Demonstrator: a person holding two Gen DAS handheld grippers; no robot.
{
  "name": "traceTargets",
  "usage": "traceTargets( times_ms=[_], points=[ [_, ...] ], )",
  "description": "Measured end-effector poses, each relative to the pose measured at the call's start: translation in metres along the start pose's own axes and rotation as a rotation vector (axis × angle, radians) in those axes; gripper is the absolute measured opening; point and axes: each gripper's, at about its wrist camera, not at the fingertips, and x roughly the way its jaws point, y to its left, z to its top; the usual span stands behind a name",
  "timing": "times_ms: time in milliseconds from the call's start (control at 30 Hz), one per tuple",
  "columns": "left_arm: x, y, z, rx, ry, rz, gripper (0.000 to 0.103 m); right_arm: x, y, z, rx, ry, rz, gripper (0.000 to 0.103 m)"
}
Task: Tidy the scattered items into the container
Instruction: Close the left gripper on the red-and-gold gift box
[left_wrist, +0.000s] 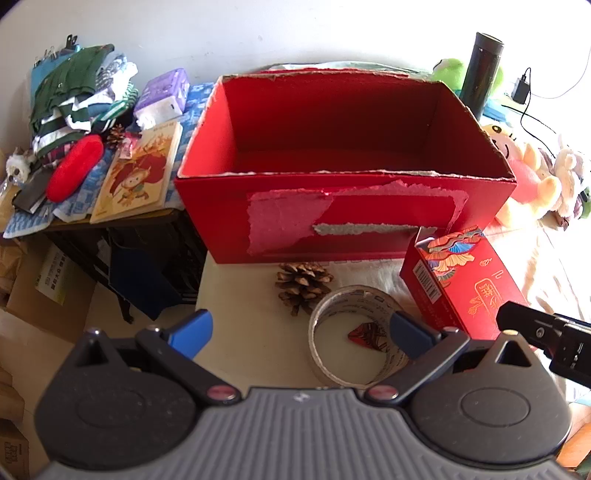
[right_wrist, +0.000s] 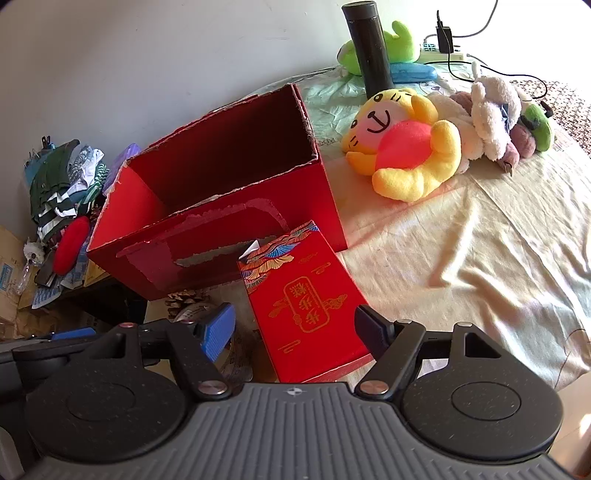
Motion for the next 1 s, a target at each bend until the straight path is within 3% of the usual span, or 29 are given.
traceTargets(
  times_ms=[167,300,467,633,767,1000],
  points=[
    [0.010,-0.010,0.003,0.019,0.001,-0.010,0.102,0.005,-0.005,0.007,-0.053,-0.021,0.011,0.074],
    [0.012,-0.005,0.009,0.037,-0.033,-0.087,0.102,0.014,-0.013,0.021,-0.114,-0.013,0.017,0.070],
    [0.024,0.004,0.021,0.006,-0.072,-0.174,0.102,0.033,-0.029,0.041,-0.144,0.060,0.071,0.065],
    [0.024,0.006,0.016,-0.043,-0.049,-0.295,0.102,0.051,-0.036,0.054,-0.213,0.163,0.180,0.065],
    [0.019,-0.023,0.017,-0.014,-0.038,-0.414,0.102,0.065,-0.041,0.061,-0.285,0.230,0.222,0.065],
    [0.043,-0.101,0.021,0.131,0.047,-0.453,0.098,0.081,-0.062,0.069,-0.276,0.365,0.343,0.065]
  ],
)
